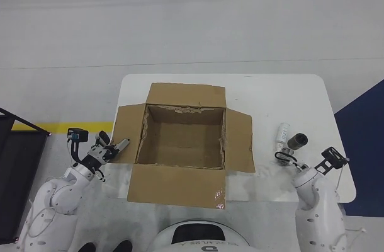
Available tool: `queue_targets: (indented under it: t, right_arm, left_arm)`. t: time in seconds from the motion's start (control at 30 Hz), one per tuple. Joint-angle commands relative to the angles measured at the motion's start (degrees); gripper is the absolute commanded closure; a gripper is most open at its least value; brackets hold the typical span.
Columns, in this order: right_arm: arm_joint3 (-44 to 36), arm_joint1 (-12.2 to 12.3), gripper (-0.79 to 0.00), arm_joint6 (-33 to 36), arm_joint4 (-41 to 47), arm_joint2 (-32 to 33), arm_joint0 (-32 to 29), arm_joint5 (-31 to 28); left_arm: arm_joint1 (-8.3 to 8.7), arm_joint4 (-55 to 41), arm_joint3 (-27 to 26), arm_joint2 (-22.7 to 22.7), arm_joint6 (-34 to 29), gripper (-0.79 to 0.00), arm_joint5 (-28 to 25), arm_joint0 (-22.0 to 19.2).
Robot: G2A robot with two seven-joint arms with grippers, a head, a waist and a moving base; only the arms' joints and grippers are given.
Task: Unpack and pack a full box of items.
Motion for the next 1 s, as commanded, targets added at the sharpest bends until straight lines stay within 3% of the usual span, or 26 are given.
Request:
queue_targets:
  t: [0.0, 0.17, 0.23, 0.33, 0.47, 0.63, 0.97]
  right_arm:
    - [-2.40, -0.29, 0.000, 0.16, 2.29, 1.57, -0.97, -0.15]
    - [-9.40, -0.89, 0.000, 0.11, 13.51, 5.32, -3.62, -2.27]
    - [-12.40, -1.20, 0.000, -0.97, 22.41, 7.46, -5.56, -6.39]
    - [-14.40, -1.66, 0.000, -2.18, 38.70, 10.28, -8.85, -17.22]
    - [-15.11, -2.34, 0.000, -6.98, 52.40, 10.68, -11.73, -25.24]
    - [-17.76, -2.73, 0.000, -10.97, 59.93, 9.87, -17.09, -32.67]
    - [-17.75, -2.73, 0.000, -11.03, 60.49, 10.03, -17.41, -33.01]
  left_arm:
    - [0.00, 0.00, 0.00, 0.00, 0.00, -0.785, 0.00, 0.00]
    - [0.00, 0.00, 0.00, 0.00, 0.00, -0.785, 0.00, 0.00]
    - [0.00, 0.00, 0.00, 0.00, 0.00, -0.785, 0.00, 0.00]
    - [0.00, 0.00, 0.00, 0.00, 0.00, -0.785, 0.00, 0.00]
    - [0.00, 0.00, 0.00, 0.00, 0.00, -0.785, 0.00, 0.00]
    - [0.00, 0.00, 0.00, 0.00, 0.00, -0.785, 0.00, 0.00]
    - [0.00, 0.00, 0.00, 0.00, 0.00, -0.785, 0.00, 0.00]
